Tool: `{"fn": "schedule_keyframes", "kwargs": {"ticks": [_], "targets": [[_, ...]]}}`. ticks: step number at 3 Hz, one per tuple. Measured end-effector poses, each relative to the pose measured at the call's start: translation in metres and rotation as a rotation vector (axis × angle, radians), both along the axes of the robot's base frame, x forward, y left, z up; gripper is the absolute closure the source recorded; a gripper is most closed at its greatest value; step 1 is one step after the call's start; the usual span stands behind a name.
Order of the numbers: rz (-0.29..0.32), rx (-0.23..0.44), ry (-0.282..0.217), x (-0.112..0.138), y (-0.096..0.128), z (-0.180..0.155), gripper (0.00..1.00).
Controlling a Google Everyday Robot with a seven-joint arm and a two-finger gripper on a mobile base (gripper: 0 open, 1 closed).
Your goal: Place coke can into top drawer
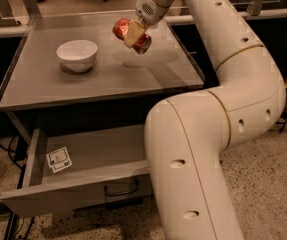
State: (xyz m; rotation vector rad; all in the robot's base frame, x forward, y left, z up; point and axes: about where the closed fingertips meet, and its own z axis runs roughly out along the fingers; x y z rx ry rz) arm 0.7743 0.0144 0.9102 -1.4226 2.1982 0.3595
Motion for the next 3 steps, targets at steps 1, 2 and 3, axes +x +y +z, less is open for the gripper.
{"fn": "schedule_keyframes", "kwargs": {"ticks": [1, 2, 3], "targets": [[0.015, 0.01, -0.014, -0.013, -0.004, 0.013, 1.0], [0.019, 0.028, -0.008, -0.033, -0.008, 0.018, 1.0], [0.036, 0.068, 0.004, -0.059, -0.009, 0.01, 1.0]]}}
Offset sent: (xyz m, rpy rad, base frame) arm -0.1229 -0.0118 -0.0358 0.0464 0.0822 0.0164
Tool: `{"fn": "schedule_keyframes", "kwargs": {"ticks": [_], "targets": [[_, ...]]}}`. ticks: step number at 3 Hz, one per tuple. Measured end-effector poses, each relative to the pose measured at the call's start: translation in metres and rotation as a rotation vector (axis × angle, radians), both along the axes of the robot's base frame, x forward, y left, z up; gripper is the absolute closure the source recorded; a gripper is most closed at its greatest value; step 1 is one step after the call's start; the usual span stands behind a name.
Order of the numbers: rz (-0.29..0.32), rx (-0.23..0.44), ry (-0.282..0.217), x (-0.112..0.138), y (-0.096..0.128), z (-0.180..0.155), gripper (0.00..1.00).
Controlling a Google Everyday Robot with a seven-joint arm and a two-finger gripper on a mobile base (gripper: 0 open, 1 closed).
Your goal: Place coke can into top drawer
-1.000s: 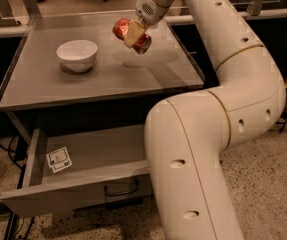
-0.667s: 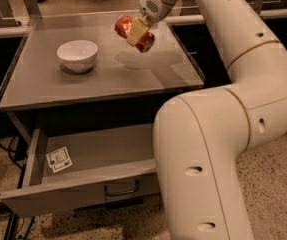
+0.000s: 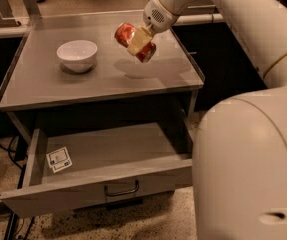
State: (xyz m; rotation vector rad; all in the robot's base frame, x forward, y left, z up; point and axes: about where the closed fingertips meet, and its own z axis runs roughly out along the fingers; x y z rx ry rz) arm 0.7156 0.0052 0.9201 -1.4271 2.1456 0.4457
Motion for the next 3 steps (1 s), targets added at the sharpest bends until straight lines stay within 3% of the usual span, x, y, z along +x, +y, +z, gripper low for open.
{"fn": "schedule_keyframes", "kwargs": {"ticks": [1, 2, 3], "targets": [[0.015, -0.017, 0.058, -0.011, 0.006, -0.03, 1.0], [0.022, -0.012, 0.023, -0.018, 0.009, -0.015, 1.0], [0.005, 0.008, 0.023, -0.05, 0.006, -0.004, 1.0]]}}
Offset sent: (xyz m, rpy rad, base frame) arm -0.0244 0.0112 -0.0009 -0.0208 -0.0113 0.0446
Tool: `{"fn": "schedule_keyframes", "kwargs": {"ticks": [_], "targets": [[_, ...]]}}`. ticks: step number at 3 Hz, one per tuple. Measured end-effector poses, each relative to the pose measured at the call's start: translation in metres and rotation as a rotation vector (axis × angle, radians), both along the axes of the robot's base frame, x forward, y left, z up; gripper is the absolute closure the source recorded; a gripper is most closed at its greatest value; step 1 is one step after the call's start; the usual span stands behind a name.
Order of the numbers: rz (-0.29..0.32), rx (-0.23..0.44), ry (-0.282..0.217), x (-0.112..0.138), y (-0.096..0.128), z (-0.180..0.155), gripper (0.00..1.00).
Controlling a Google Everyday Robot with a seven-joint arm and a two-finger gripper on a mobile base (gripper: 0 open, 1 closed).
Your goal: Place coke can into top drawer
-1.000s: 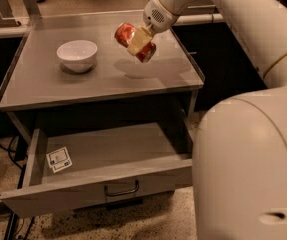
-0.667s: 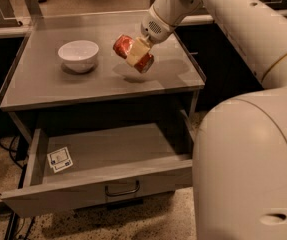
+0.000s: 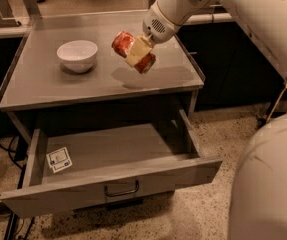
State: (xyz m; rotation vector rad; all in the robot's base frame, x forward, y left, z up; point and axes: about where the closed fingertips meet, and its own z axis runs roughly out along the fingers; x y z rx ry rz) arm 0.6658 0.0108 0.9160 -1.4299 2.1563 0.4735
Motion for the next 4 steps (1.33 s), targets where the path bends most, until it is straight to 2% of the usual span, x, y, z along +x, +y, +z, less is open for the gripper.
{"fn": "schedule_keyframes", "kwargs": {"ticks": [1, 2, 3, 4], "targets": [[-0.018, 0.015, 0.025, -0.042, -0.003, 0.001, 1.0], [-0.011, 0.003, 0.041, -0.047, -0.002, -0.007, 1.0], [0.004, -0.016, 0.034, -0.049, 0.002, -0.005, 1.0], [-0.007, 0.007, 0.051, -0.075, 0.008, -0.004, 1.0]]}}
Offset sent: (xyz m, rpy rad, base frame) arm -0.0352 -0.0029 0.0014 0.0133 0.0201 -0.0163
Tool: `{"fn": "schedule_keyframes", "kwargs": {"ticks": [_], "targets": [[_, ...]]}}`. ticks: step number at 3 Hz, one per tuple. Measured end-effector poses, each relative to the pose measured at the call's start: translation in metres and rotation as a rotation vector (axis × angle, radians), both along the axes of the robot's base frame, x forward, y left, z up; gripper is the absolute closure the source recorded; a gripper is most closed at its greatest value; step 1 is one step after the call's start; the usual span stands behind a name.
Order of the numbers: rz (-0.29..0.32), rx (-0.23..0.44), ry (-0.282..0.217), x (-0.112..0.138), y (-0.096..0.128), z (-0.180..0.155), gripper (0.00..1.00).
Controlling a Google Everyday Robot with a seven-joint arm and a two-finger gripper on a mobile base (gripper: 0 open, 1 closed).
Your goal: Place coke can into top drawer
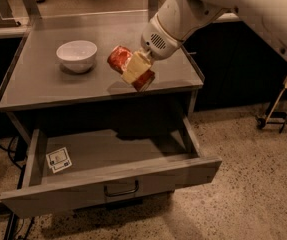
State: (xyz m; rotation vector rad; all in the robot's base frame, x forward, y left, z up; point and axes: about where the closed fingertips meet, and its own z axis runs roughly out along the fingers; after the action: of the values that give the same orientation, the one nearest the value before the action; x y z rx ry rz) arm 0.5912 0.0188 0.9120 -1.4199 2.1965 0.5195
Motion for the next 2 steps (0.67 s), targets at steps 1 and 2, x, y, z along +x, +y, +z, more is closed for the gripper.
{"fn": "schedule_keyframes", "kwargs": {"ticks": [1, 2], "targets": [[-0.013, 0.02, 0.062, -0.031, 0.007, -0.019, 1.0], [-0.005, 0.04, 0.135, -0.051, 0.015, -0.046, 1.0]]}}
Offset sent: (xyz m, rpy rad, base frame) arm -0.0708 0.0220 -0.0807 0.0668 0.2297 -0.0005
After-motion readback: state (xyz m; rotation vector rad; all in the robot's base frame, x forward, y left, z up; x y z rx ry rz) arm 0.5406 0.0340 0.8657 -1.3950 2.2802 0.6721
